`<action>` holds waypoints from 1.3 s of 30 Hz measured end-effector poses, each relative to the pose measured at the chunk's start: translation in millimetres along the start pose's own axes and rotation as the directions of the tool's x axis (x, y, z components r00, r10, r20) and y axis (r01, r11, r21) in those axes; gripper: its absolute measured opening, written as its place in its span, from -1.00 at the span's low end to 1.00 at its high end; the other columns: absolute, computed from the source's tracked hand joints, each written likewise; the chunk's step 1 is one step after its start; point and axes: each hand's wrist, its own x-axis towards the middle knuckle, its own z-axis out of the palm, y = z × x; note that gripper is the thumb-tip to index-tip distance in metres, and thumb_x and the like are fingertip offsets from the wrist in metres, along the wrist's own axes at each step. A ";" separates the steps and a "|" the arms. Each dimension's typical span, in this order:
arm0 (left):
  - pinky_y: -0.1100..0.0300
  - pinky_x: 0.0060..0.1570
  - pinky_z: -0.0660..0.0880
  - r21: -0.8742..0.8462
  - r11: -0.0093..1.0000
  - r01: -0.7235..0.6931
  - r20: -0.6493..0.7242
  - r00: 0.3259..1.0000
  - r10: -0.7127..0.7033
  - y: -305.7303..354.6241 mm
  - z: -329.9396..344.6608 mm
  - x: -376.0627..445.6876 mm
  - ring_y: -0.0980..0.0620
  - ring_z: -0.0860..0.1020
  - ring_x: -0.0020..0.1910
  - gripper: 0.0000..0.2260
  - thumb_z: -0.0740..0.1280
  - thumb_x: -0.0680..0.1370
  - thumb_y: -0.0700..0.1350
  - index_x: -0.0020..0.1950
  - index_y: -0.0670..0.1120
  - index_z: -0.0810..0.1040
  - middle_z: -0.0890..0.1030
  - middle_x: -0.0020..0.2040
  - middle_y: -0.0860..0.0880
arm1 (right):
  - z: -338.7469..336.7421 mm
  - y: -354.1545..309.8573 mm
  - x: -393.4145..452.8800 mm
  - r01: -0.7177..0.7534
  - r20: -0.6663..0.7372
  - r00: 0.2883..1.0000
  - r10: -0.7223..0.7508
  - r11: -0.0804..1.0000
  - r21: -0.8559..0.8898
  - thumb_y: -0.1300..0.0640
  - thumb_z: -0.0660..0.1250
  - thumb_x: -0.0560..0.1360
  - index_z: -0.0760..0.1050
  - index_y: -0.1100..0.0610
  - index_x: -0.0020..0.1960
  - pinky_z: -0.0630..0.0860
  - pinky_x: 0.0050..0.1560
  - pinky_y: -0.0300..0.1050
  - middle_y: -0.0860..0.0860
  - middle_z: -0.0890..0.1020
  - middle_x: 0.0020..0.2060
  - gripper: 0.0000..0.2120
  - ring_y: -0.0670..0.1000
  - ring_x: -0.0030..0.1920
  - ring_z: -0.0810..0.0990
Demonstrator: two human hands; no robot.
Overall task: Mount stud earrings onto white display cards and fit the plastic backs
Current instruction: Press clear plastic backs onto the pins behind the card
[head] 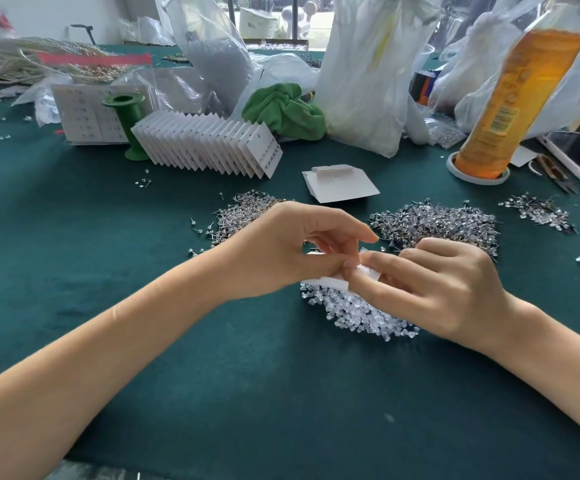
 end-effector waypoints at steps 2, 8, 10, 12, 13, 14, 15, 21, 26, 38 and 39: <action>0.30 0.00 0.48 0.001 1.000 -0.009 0.011 1.000 0.009 0.4 -0.1 -0.3 0.13 0.59 -0.15 -0.71 0.38 0.46 -0.39 0.15 -0.20 0.59 0.64 -0.15 -0.06 | 1.6 -0.1 -1.2 0.017 -0.028 0.999 -0.018 1.000 -0.014 0.32 0.42 0.45 0.49 0.09 0.02 0.42 -0.55 -0.18 0.07 0.67 -0.31 -0.77 0.03 -0.54 0.46; 0.16 -0.01 0.51 0.006 1.000 0.031 0.029 0.999 -0.031 -0.2 -1.8 1.4 0.04 0.61 -0.15 -0.76 0.43 0.45 -0.32 0.10 -0.18 0.60 0.66 -0.18 -0.03 | 4.5 0.9 -3.2 0.059 -0.053 0.997 -0.061 0.997 -0.045 0.31 0.45 0.43 0.50 0.09 0.01 0.42 -0.54 -0.19 0.05 0.67 -0.33 -0.76 0.01 -0.54 0.46; 0.19 -0.03 0.49 -0.004 0.999 0.054 0.029 0.998 -0.054 -0.5 -1.2 2.2 0.03 0.60 -0.16 -0.75 0.44 0.44 -0.31 0.11 -0.16 0.59 0.67 -0.19 -0.02 | 3.8 1.7 -2.8 0.064 -0.049 0.997 -0.066 0.997 -0.047 0.30 0.43 0.45 0.50 0.09 0.01 0.43 -0.54 -0.20 0.05 0.67 -0.32 -0.79 0.01 -0.54 0.46; 0.24 -0.09 0.48 -0.035 0.997 0.062 0.015 0.998 -0.062 1.7 -1.8 2.4 0.09 0.60 -0.17 -0.72 0.44 0.43 -0.31 0.12 -0.15 0.57 0.66 -0.18 -0.01 | 1.1 3.8 -1.1 0.053 -0.052 0.997 -0.055 0.998 -0.038 0.28 0.41 0.49 0.51 0.10 0.03 0.42 -0.52 -0.21 0.05 0.69 -0.28 -0.82 0.00 -0.52 0.48; 0.29 -0.12 0.48 -0.080 0.995 0.064 -0.025 0.998 -0.066 2.6 -4.5 2.7 0.12 0.61 -0.15 -0.72 0.44 0.43 -0.29 0.12 -0.13 0.57 0.67 -0.16 0.00 | -0.9 6.0 0.3 0.034 -0.060 0.998 -0.035 0.999 -0.024 0.27 0.40 0.51 0.53 0.11 0.03 0.42 -0.51 -0.22 0.06 0.70 -0.26 -0.86 0.00 -0.51 0.50; 0.34 -0.11 0.50 -0.135 0.988 0.069 -0.101 0.991 -0.083 2.4 -9.3 3.5 0.14 0.63 -0.13 -0.72 0.44 0.42 -0.26 0.11 -0.11 0.57 0.68 -0.13 0.01 | -2.7 9.0 1.1 0.007 -0.072 0.997 -0.007 1.000 -0.002 0.26 0.38 0.54 0.56 0.13 0.03 0.44 -0.50 -0.22 0.06 0.71 -0.24 -0.91 0.01 -0.50 0.53; 0.37 -0.09 0.51 -0.182 0.980 0.081 -0.205 0.971 -0.119 0.5 -15.8 4.4 0.15 0.64 -0.10 -0.75 0.44 0.42 -0.23 0.09 -0.08 0.59 0.69 -0.10 0.03 | -4.4 11.7 1.2 -0.027 -0.087 0.996 0.029 0.999 0.020 0.26 0.35 0.56 0.57 0.14 0.02 0.46 -0.51 -0.20 0.06 0.71 -0.23 -0.92 0.03 -0.49 0.56; 0.46 -0.10 0.45 0.105 0.960 0.258 -0.409 0.892 -0.195 -24.0 -36.9 1.4 0.27 0.59 -0.20 -0.91 0.44 0.46 -0.17 -0.07 -0.03 0.65 0.67 -0.14 0.09 | -7.3 18.8 -13.6 -0.254 -0.091 0.962 0.258 0.966 0.051 0.43 0.45 0.39 0.63 0.20 -0.06 0.55 -0.48 -0.09 0.05 0.70 -0.32 -0.80 0.08 -0.44 0.64; 0.35 -0.07 0.46 0.391 0.901 0.189 -0.146 0.979 -0.143 -29.0 -22.5 -0.4 0.18 0.59 -0.19 -0.94 0.46 0.45 -0.19 -0.09 -0.09 0.69 0.67 -0.19 0.06 | -6.1 20.8 -15.2 -0.312 -0.109 0.943 0.315 0.949 0.040 0.37 0.42 0.45 0.67 0.28 -0.17 0.56 -0.47 -0.08 0.06 0.67 -0.38 -0.94 0.07 -0.43 0.64; 0.12 -0.01 0.51 0.473 0.871 0.129 -0.082 0.991 -0.103 -29.6 -20.2 -1.9 0.18 0.59 -0.16 -0.94 0.50 0.41 -0.12 -0.14 0.01 0.70 0.67 -0.19 0.11 | -4.3 18.7 -17.3 -0.359 -0.147 0.918 0.369 0.929 0.093 0.32 0.45 0.44 0.46 0.06 -0.01 0.50 -0.51 -0.09 0.06 0.61 -0.48 -0.74 0.10 -0.52 0.55; 0.12 -0.02 0.51 0.479 0.868 0.130 -0.084 0.991 -0.102 -30.0 -20.1 -2.0 0.18 0.59 -0.16 -0.95 0.50 0.41 -0.11 -0.16 0.02 0.70 0.67 -0.20 0.12 | -4.5 18.2 -17.2 -0.357 -0.148 0.918 0.368 0.929 0.094 0.32 0.45 0.44 0.46 0.07 -0.01 0.51 -0.51 -0.09 0.06 0.62 -0.47 -0.74 0.11 -0.51 0.57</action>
